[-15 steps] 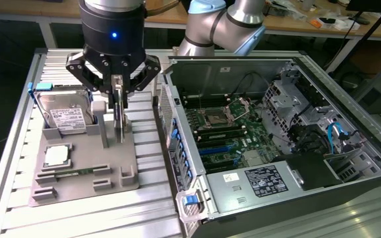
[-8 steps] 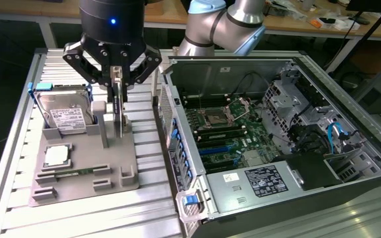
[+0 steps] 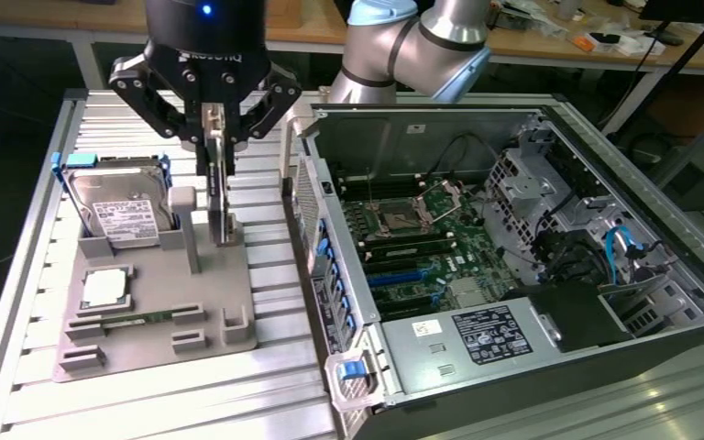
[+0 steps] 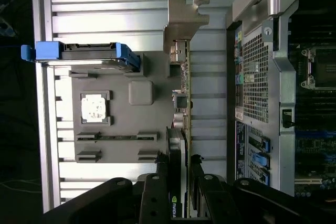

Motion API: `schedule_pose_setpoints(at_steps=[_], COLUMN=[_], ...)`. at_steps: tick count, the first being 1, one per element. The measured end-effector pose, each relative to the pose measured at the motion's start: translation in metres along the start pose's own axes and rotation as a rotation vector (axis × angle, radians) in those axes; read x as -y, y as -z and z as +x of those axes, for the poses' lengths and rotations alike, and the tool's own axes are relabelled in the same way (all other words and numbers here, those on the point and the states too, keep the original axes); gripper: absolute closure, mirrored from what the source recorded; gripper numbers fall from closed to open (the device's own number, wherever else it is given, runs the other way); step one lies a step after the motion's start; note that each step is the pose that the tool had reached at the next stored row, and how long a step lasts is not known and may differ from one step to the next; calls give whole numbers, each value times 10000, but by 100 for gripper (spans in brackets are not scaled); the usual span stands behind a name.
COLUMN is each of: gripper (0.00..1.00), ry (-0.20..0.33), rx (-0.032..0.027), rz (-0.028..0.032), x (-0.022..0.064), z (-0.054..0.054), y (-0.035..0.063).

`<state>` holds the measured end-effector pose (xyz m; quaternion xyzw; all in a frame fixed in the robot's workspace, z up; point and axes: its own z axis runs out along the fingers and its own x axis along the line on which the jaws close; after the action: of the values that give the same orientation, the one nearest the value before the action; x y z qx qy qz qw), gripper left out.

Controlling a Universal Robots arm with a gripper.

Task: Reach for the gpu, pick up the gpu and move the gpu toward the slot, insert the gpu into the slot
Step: 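Pick up the gpu and move the gpu toward the slot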

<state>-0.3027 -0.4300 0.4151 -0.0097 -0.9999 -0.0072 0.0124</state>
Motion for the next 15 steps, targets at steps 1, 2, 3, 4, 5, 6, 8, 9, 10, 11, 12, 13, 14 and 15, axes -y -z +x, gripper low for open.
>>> schedule_pose_setpoints(at_steps=[1,2,3,4,5,6,8,9,10,11,12,13,14,15], gripper=[73,73,73,73,73,73,73,73,73,73,73,73,73,73], ry=[-1,-1,0,-1,-1,-1,-1,-1,-1,-1,-1,1,1,0], rx=[0,0,0,0,0,0,1,0,1,1,2,2,2,2], rz=[4,8,13,18,23,29,39,43,47,49,49,49,49,51], x=[0,-1,-1,-1,-1,-2,-2,-3,-3,-3,-3,-3,-3,-3], z=[1,1,2,2,3,3,4,5,5,6,6,6,6,5], y=[19,39,59,78,97,120,166,187,205,219,221,221,221,222])
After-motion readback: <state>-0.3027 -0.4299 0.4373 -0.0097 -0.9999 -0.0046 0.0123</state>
